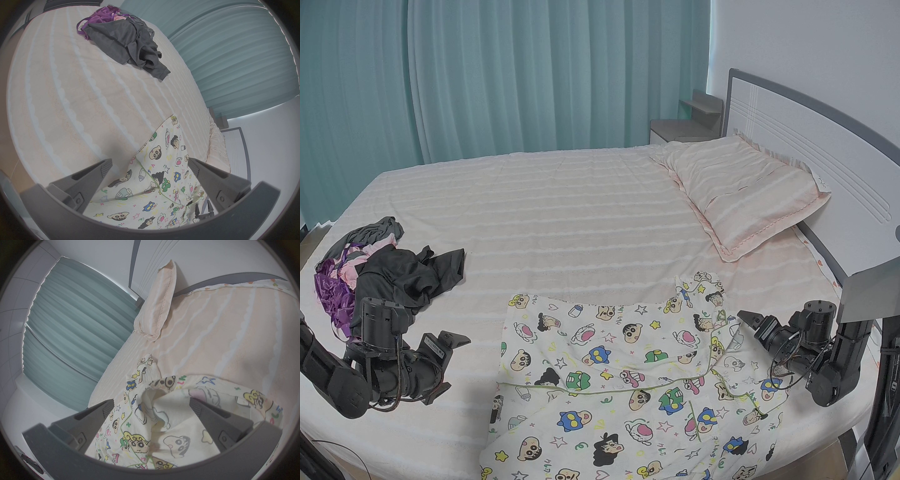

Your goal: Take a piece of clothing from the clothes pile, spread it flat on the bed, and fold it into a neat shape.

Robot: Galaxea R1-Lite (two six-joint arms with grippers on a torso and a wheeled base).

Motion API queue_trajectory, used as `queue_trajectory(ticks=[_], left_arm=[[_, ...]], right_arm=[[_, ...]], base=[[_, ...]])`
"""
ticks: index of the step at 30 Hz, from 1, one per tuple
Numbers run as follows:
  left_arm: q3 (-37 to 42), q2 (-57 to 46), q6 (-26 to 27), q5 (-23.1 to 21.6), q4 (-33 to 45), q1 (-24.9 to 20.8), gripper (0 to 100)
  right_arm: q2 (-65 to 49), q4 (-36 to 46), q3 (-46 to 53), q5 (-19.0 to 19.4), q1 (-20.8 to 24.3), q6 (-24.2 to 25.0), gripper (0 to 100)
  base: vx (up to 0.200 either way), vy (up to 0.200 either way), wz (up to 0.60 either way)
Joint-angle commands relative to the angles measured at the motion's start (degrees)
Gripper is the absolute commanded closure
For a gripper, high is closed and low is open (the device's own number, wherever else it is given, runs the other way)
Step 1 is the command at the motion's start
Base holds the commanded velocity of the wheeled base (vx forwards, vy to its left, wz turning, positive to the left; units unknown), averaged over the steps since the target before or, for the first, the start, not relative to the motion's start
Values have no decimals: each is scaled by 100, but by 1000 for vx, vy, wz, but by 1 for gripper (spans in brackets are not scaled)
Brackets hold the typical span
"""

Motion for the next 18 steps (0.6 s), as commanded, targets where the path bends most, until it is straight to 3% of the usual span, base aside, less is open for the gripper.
queue_trajectory(ticks=[1, 18], left_arm=[[-7, 71, -1, 9, -16, 33, 0], [-7, 71, -1, 9, -16, 33, 0]], right_arm=[[227, -78, -28, 4, -5, 10, 0], [491, 625, 359, 65, 417, -105, 0]], base=[[0, 0, 0], [0, 0, 0]])
